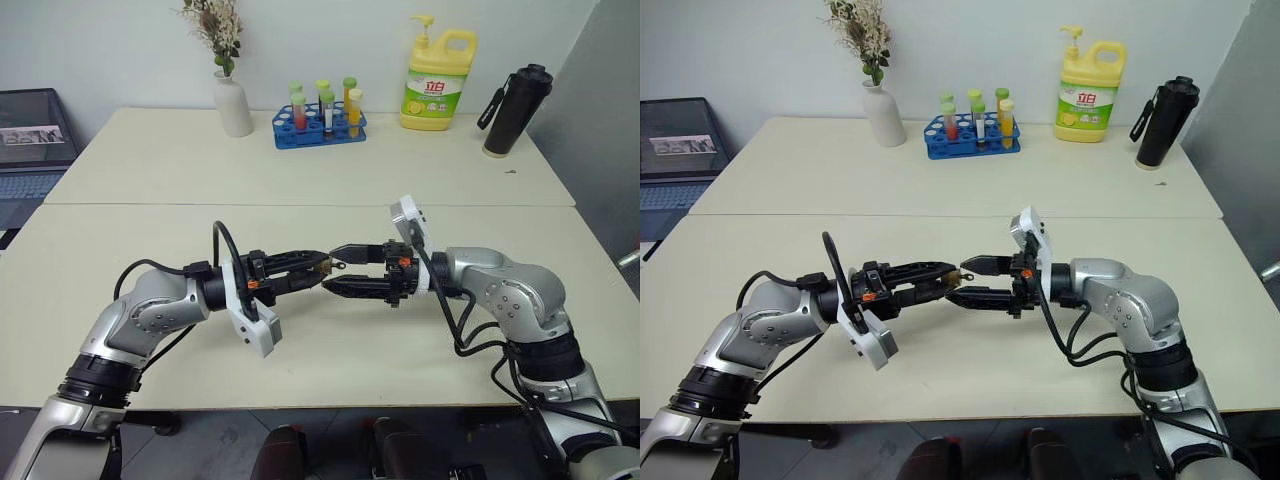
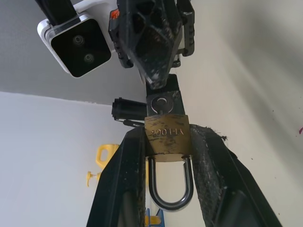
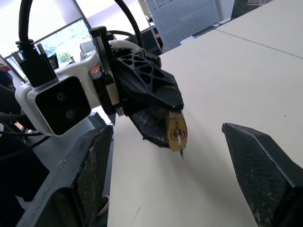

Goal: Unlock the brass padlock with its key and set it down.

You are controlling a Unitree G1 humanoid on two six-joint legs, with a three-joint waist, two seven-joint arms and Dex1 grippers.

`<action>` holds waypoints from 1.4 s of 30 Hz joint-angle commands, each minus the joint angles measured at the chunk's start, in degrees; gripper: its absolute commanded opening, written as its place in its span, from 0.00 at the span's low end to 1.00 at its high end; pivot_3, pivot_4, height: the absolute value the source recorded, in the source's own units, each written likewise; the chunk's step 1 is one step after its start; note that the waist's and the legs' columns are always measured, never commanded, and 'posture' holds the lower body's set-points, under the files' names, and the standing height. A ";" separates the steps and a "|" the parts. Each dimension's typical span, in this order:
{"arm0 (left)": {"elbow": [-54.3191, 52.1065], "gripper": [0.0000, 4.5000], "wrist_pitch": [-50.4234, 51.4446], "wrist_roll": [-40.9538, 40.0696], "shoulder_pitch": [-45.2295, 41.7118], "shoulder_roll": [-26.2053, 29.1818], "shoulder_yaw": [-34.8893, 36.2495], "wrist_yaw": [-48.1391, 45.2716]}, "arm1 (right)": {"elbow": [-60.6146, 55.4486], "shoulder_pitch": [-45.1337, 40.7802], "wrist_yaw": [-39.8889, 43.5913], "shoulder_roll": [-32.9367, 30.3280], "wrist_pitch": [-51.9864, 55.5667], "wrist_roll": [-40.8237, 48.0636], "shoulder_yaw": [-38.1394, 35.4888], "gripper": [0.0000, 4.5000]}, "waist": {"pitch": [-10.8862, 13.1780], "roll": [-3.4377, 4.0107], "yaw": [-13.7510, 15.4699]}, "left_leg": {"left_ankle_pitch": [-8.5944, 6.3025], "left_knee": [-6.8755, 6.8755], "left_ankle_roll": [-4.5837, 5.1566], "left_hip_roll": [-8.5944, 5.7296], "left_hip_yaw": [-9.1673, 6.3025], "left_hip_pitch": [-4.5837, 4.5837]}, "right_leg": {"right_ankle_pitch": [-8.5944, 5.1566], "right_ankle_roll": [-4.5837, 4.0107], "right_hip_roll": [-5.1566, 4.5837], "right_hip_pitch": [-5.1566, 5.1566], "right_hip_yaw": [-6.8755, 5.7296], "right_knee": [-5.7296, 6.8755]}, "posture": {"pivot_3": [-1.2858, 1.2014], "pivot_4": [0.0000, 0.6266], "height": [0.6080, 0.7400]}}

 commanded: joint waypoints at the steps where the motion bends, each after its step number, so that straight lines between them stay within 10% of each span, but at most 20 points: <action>1: -1.19 0.21 0.04 -1.31 -1.00 0.03 0.29 0.48 | -0.42 -1.30 -0.96 1.05 -0.48 0.89 -1.36 0.86 | 0.00 0.00 0.00 | 0.00 0.00 0.00 -0.01 0.00 0.00 | 0.00 0.00 0.00 0.00 0.00 0.00 | 0.52 0.24 1.00; 11: -0.98 0.21 -0.10 -0.98 -1.28 -0.02 0.18 0.65 | 1.71 -2.94 -1.57 2.31 1.44 1.61 -1.52 0.74 | 0.00 0.00 0.00 | 0.00 0.00 0.00 -0.01 0.00 0.00 | 0.00 0.00 -0.01 0.00 0.00 0.00 | 0.52 0.24 1.00; 20: -0.95 0.21 -0.04 -0.28 -1.22 -0.26 0.62 1.35 | 1.94 -3.31 -0.75 2.03 2.11 1.51 -1.21 0.05 | 0.00 0.00 0.00 | 0.00 0.00 0.00 0.00 0.00 0.00 | 0.00 0.00 -0.01 0.00 0.00 0.00 | 0.52 0.24 1.00; 35: -0.67 0.21 1.39 0.05 -1.78 -1.36 1.36 3.02 | 2.39 -3.88 -0.34 2.27 2.69 2.01 -1.77 0.03 | 0.00 0.00 0.00 | 0.00 0.00 0.00 0.00 0.00 0.00 | 0.00 0.00 -0.01 0.00 -0.01 0.00 | 0.52 0.24 1.00; 42: -0.80 0.70 3.46 -1.95 -1.46 -1.03 1.26 2.08 | 2.60 -3.99 -0.05 2.09 2.55 2.07 -1.92 0.03 | 0.00 0.00 0.00 | 0.00 0.00 0.00 0.00 -0.01 0.00 | 0.00 0.00 0.00 0.00 -0.01 0.00 | 0.52 0.24 1.00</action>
